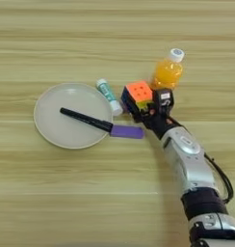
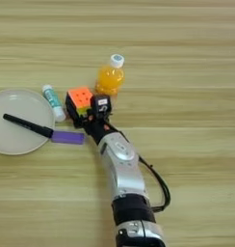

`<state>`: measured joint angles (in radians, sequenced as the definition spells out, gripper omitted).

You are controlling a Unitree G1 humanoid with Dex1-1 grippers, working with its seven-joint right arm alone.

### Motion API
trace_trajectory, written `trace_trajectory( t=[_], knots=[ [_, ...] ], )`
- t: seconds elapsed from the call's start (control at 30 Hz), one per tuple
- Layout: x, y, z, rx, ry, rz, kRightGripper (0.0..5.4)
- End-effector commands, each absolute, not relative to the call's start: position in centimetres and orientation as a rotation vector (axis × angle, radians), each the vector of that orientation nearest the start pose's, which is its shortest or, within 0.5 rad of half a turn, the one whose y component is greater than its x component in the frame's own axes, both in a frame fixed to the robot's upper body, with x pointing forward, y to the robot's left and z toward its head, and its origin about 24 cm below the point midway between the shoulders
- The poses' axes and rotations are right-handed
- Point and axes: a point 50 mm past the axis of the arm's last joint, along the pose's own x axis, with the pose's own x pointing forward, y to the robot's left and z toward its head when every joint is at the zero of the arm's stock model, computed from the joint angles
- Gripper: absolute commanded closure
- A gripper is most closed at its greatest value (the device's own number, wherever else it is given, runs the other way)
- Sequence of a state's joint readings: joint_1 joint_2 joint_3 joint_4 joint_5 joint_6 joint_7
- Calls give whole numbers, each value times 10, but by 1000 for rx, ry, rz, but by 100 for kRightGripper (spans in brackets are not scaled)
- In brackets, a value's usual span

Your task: Move the objects on the table

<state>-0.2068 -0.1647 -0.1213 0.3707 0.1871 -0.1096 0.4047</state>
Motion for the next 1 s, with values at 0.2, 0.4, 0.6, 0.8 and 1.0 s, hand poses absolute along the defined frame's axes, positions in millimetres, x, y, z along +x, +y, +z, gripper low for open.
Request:
trace_trajectory(
  t=[0.2, 0.4, 0.6, 0.8, 1.0],
  knots=[
    [262, -222, 70, -13, -81, 222, 202],
    [258, -253, 67, -52, -46, 102, 202],
    [267, -271, 65, -80, -47, 12, 202],
    [275, -285, 55, -72, -22, -56, 202],
    [279, -292, 44, -60, 6, -79, 204]
  ],
)
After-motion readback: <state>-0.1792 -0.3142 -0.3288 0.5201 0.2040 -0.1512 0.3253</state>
